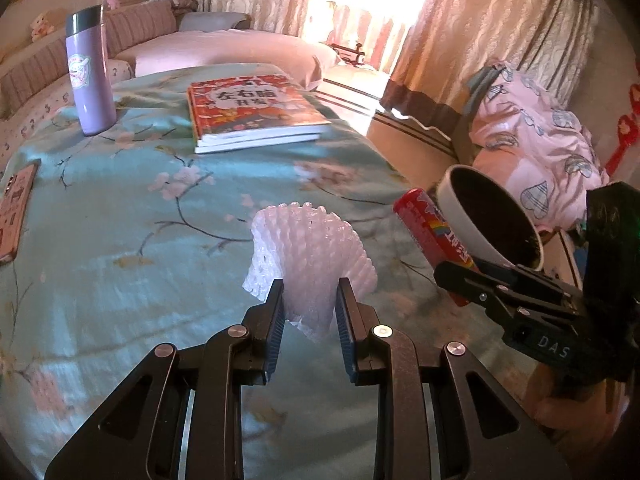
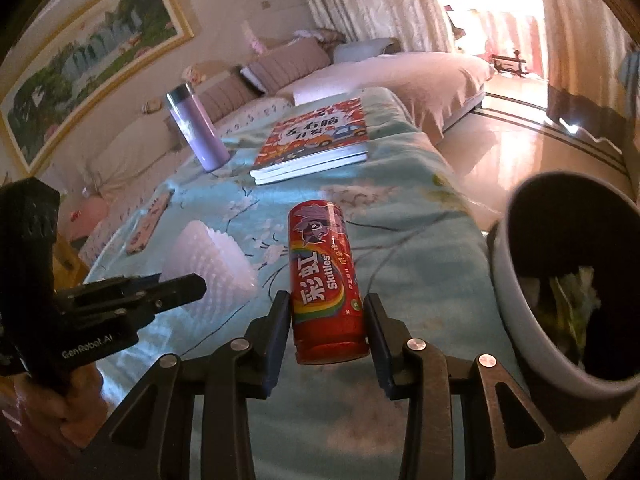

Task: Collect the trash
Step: 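Carry the Skittles tube and foam net over the black trash bin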

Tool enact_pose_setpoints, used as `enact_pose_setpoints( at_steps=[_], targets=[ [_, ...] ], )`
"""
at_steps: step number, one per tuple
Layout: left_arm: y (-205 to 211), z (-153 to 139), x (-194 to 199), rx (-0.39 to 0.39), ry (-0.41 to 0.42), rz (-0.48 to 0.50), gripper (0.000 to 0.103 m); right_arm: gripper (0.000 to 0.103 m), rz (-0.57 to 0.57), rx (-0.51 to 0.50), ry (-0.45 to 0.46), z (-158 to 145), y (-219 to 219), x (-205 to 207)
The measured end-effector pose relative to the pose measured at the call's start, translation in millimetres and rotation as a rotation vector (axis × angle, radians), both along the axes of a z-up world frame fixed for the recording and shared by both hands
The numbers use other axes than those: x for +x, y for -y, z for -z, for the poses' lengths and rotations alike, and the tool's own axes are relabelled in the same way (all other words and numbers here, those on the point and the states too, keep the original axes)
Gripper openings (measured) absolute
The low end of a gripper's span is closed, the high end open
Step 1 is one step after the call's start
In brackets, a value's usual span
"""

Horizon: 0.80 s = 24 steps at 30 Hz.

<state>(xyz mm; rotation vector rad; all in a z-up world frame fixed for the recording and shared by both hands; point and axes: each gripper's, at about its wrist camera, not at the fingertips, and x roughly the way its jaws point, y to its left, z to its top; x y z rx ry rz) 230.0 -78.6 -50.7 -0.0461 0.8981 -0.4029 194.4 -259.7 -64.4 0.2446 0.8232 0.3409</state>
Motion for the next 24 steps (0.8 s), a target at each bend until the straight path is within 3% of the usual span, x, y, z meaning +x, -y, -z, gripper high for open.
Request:
enact_pose_setpoints(
  at_steps=[10,24],
  targets=[
    [23,-6,-22,0.012,0.006,0.019,0.023,0.037,0.077,0.073,0.03,-8,27,-42],
    [53,-15,-40,0.024,0.024,0.061,0.023,0.037,0.149,0.095,0.065,-14,55,-75]
  ],
)
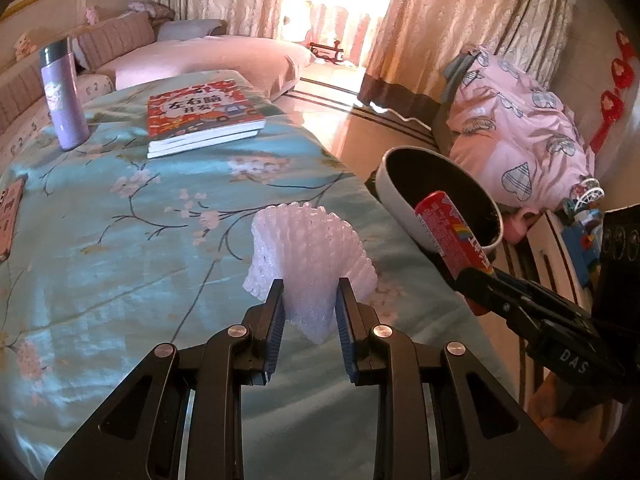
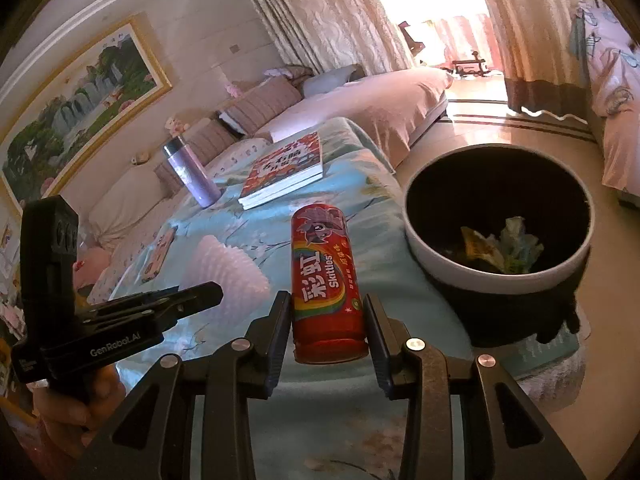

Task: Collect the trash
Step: 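Carry the Skittles tube and foam net over the black trash bin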

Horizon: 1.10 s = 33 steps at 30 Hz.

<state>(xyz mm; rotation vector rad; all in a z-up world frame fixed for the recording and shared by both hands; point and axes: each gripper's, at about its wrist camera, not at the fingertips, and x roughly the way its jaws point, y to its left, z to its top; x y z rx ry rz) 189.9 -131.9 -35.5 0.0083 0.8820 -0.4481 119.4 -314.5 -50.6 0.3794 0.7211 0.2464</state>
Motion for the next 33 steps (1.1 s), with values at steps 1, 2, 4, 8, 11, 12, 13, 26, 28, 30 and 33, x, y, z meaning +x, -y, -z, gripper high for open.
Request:
enact_pose_setpoints(
  at_steps=[1,2,4,8,11,12,13,26,28,30,33],
  targets=[
    [2,0,-1,0.002,0.0,0.005,0.023,0.037,0.004,0.001,0.002,0,2,-2],
    [5,0,-2,0.003,-0.001,0.008,0.023,0.037,0.008,0.001,0.003,-1,4,-4],
    [9,0,-3,0.005,-0.003,0.016,0.023,0.037,0.019,0.002,0.005,-1,10,-7],
    [17,2,-4,0.016,-0.008,0.028,0.023,0.037,0.037,0.001,0.009,-2,18,-11],
    [23,1,-4,0.021,-0.007,0.037,0.023,0.037,0.051,0.004,0.01,-3,24,-14],
    [25,1,-4,0.022,-0.006,0.039,0.023,0.037,0.055,0.004,0.01,-2,26,-15],
    [27,1,-4,0.025,-0.004,0.043,0.023,0.037,0.059,0.005,0.011,-2,28,-16],
    [53,-4,-1,0.048,0.009,0.084,0.023,0.037,0.106,0.016,0.016,-2,53,-20],
    [58,-5,0,0.052,0.01,0.092,0.023,0.037,0.113,0.019,0.015,-1,56,-20],
    [61,-5,2,0.055,0.012,0.098,0.023,0.037,0.118,0.028,0.012,0,60,-20],
    [67,-5,6,0.058,0.011,0.109,0.023,0.037,0.127,0.031,0.01,1,65,-19]
  ],
)
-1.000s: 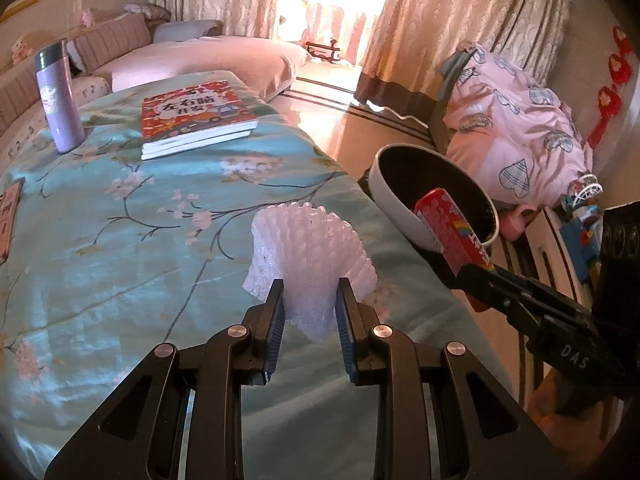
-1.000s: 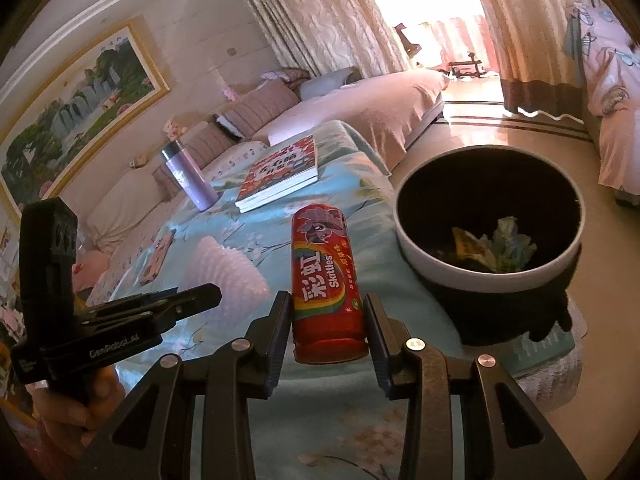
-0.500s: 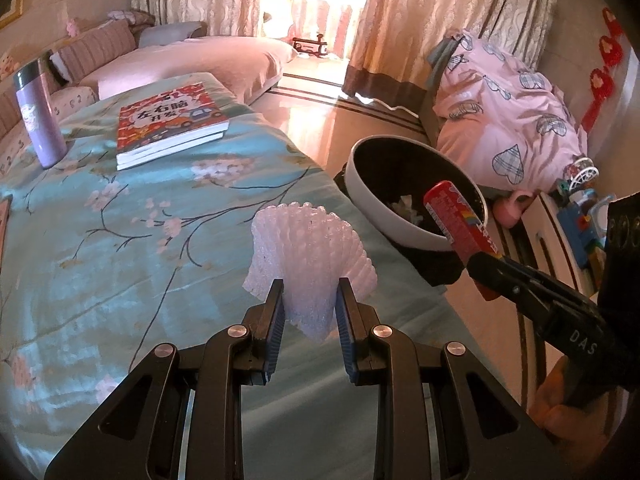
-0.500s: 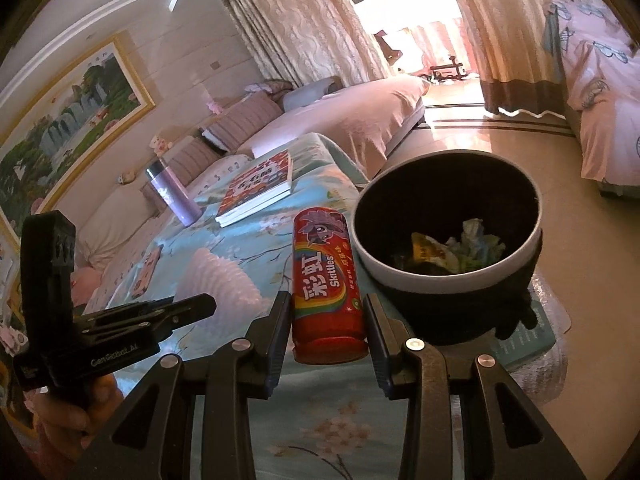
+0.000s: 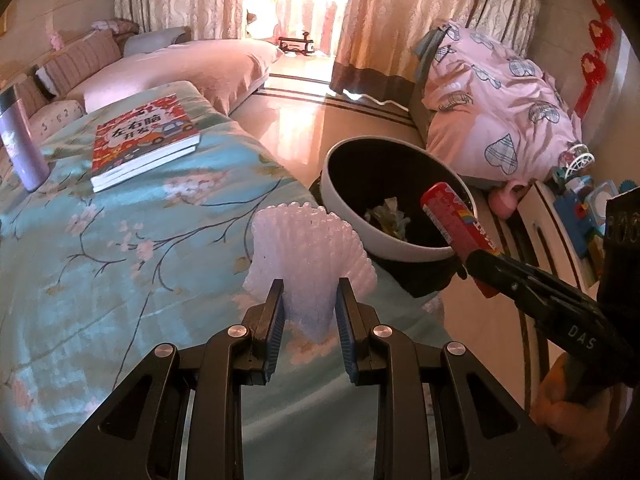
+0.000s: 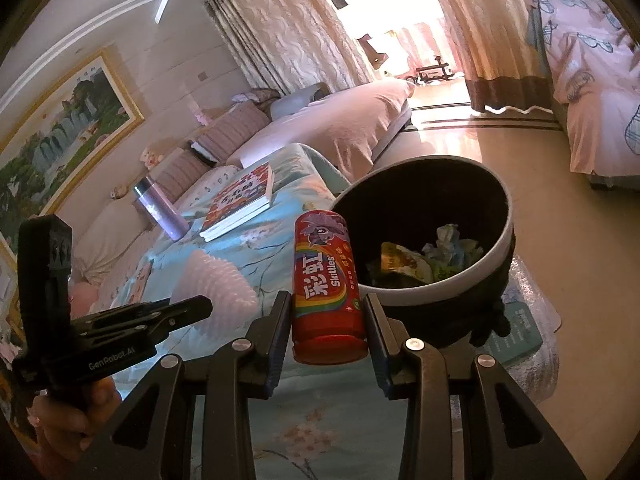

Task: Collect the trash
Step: 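Carry the Skittles tube and foam net over the black trash bin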

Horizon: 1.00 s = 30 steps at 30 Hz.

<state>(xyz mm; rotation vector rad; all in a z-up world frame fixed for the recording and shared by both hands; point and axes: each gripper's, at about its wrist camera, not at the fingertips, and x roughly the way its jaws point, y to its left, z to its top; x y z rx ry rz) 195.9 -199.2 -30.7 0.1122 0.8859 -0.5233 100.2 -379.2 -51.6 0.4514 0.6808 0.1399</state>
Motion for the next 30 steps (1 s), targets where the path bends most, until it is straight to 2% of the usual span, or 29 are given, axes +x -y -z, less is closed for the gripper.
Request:
enact_pose_setpoints(
  at_steps=[30],
  targets=[
    [71,-11,32,0.044,0.028,0.096,0.023,0.036,0.07,-0.018,-0.01,-2,47,28]
  ],
)
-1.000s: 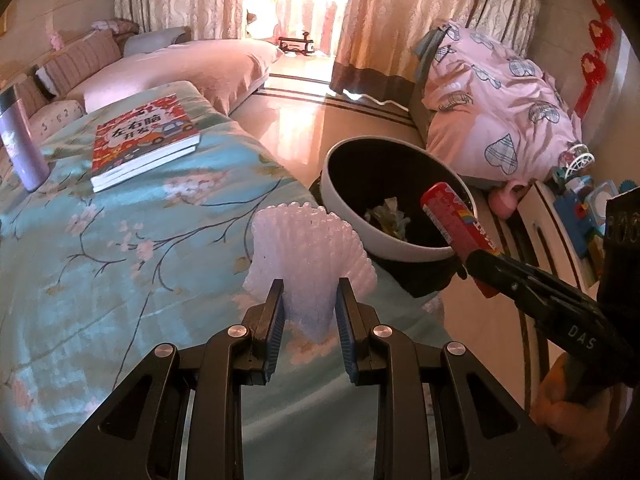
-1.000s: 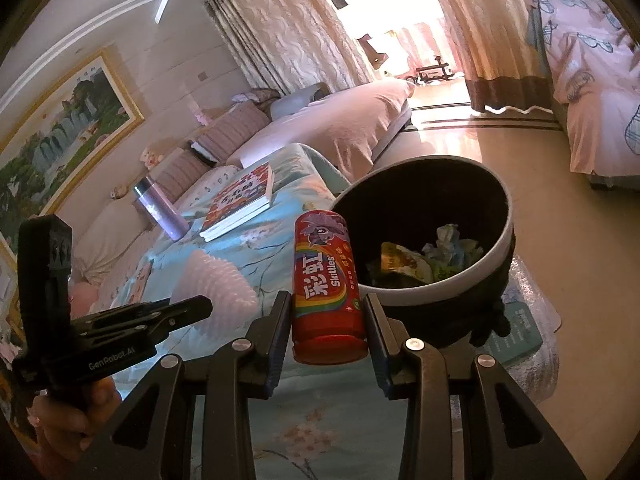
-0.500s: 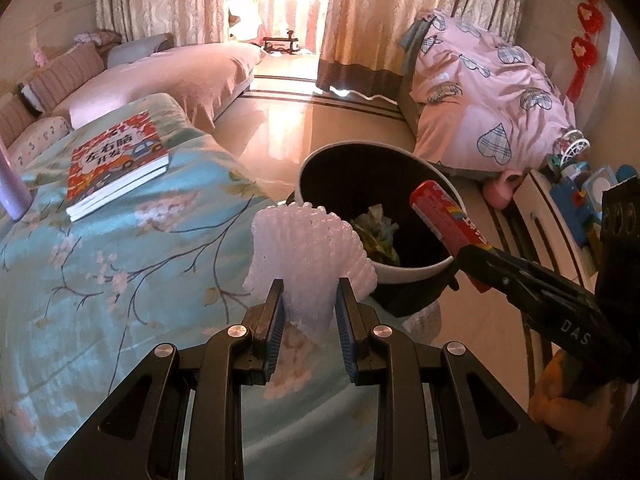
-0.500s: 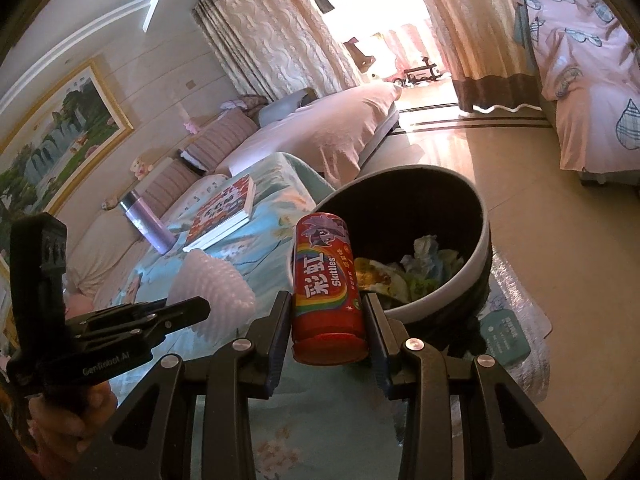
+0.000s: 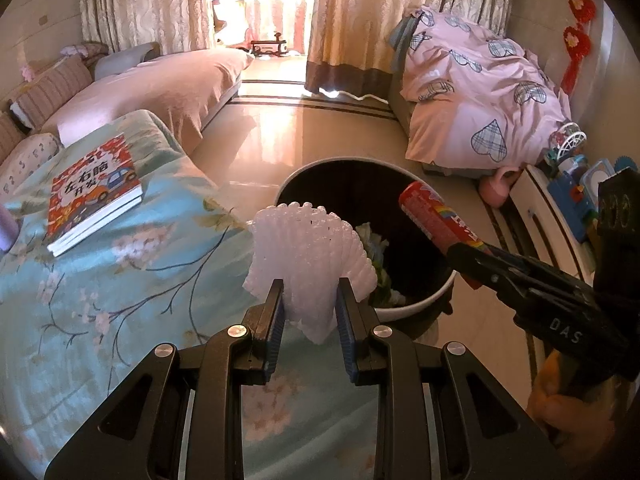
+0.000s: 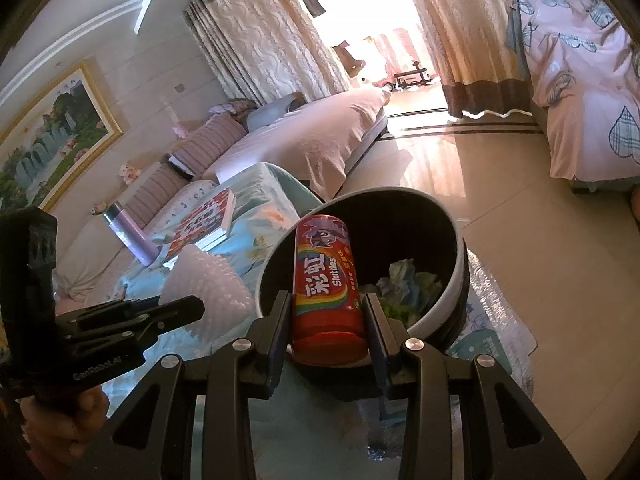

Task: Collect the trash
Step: 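Carry the Skittles tube and foam net over the black trash bin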

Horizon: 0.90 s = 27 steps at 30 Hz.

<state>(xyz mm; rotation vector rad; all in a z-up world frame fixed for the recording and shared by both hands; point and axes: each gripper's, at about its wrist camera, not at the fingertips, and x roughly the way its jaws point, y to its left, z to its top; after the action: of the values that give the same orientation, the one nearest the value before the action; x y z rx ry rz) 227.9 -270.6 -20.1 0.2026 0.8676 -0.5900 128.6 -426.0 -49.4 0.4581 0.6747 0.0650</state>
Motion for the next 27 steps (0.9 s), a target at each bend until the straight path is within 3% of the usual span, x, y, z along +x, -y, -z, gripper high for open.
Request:
enact_pose_setpoints(
  at_steps=[27],
  targets=[
    [47,15,37,0.037,-0.067,0.031,0.025,0.036,0.008,-0.045,-0.081,10,22,48]
  ],
)
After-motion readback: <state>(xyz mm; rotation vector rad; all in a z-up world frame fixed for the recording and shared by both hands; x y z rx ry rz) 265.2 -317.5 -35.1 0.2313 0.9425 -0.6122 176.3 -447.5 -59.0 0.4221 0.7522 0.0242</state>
